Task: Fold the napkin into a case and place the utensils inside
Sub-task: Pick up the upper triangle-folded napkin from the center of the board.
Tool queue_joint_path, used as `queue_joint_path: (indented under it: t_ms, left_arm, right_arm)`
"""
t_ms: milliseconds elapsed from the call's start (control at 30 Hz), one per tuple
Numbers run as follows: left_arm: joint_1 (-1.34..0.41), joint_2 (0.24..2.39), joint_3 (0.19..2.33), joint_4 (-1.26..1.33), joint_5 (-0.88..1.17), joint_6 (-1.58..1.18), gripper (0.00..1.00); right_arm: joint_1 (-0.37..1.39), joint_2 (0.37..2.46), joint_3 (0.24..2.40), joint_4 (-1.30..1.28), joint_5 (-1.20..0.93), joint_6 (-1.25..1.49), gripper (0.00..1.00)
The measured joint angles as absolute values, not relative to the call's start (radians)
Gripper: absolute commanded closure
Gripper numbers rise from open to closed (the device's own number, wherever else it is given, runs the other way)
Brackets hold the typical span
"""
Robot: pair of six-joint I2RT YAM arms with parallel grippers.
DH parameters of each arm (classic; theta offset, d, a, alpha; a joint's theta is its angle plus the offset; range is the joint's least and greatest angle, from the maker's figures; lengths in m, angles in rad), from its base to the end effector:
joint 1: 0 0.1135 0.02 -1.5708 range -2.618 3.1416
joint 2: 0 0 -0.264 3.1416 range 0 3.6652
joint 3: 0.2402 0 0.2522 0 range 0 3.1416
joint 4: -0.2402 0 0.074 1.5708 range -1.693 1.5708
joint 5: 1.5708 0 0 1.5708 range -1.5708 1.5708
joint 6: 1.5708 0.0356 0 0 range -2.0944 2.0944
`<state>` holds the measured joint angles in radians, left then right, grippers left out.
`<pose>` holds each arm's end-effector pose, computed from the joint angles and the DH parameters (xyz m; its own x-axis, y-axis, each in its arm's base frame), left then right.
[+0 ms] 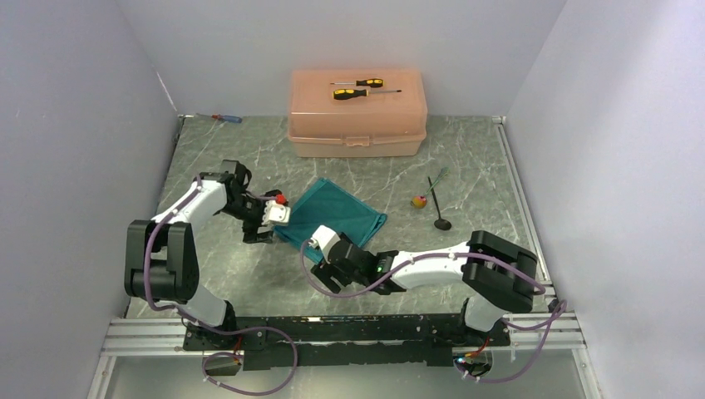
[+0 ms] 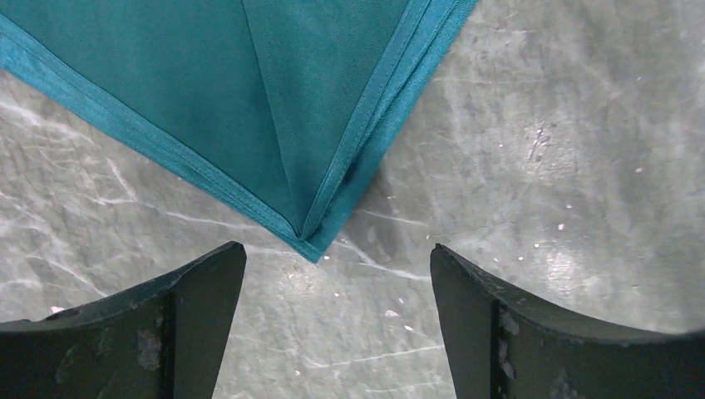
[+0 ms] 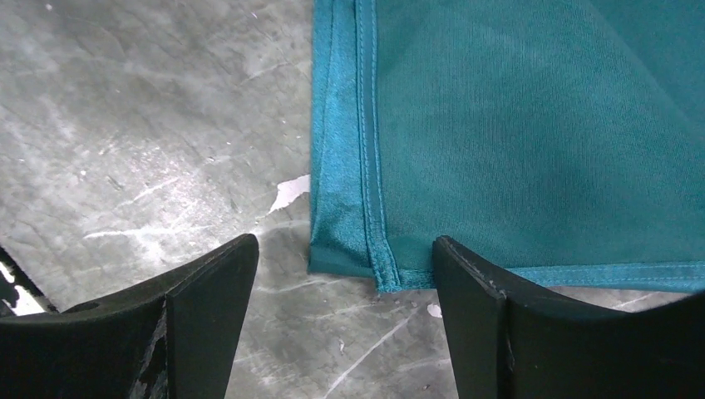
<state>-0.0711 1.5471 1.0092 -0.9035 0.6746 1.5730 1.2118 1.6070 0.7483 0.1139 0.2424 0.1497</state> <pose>0.2657 -0.0412 0.2025 0.1381 0.7731 -0.6191 0.9888 -0.0722 0.1304 0.1186 0.2918 0.1575 -0.3618 -0.5520 -0.7513 -0.8019 0.5953 -0.0512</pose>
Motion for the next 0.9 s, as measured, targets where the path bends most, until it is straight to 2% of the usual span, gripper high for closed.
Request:
queue_joint_path:
  t_ms: [267, 533, 733, 900]
  left_arm:
    - [-0.101, 1.509, 0.919, -0.822, 0.646, 1.72, 0.14]
    - [-0.165, 1.511, 0.861, -0.762, 0.585, 1.846, 0.21]
    - [-0.167, 1.523, 0.817, -0.694, 0.551, 1.901, 0.26]
    - [-0.167, 1.522, 0.804, -0.638, 0.553, 1.954, 0.28]
  right_arm:
    - [1.204, 1.631, 0.738, 0.108, 0.223, 0.194, 0.27]
    - [1.198, 1.636, 0.717, 0.155, 0.227, 0.213, 0.43]
    - [1.192, 1.63, 0.691, 0.197, 0.231, 0.209, 0.52]
    - [1.187, 1.634, 0.692, 0.204, 0.231, 0.207, 0.54]
